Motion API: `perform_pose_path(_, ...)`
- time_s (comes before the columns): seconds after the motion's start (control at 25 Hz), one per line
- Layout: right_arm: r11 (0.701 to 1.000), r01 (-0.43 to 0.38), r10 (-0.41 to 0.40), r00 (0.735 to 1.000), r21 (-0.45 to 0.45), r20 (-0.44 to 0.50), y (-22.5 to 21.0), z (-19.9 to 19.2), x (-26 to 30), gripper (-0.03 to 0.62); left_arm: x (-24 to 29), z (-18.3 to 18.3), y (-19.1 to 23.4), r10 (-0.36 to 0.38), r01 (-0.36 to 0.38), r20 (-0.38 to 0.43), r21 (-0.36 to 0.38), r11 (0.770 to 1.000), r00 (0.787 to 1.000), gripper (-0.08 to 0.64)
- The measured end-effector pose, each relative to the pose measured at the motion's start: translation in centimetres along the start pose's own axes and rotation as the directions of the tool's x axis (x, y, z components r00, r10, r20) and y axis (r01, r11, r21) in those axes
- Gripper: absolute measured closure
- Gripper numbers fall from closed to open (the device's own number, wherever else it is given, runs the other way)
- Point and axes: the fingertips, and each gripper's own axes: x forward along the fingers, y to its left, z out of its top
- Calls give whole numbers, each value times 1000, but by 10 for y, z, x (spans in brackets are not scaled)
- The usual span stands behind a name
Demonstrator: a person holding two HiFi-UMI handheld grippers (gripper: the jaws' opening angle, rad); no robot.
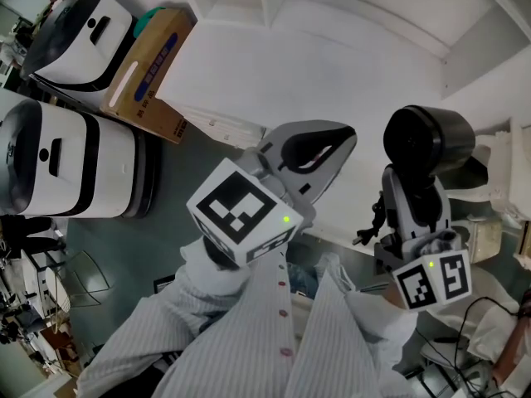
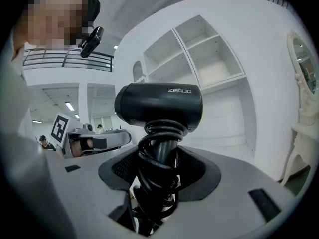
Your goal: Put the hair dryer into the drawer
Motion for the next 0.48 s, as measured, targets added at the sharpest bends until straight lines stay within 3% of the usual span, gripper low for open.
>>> perform_pose_path(0.48,1000,-18,17,998,-19,-54,4,-18,11,377,-16,-16,16,44,-44,-30,-21,999,999,551)
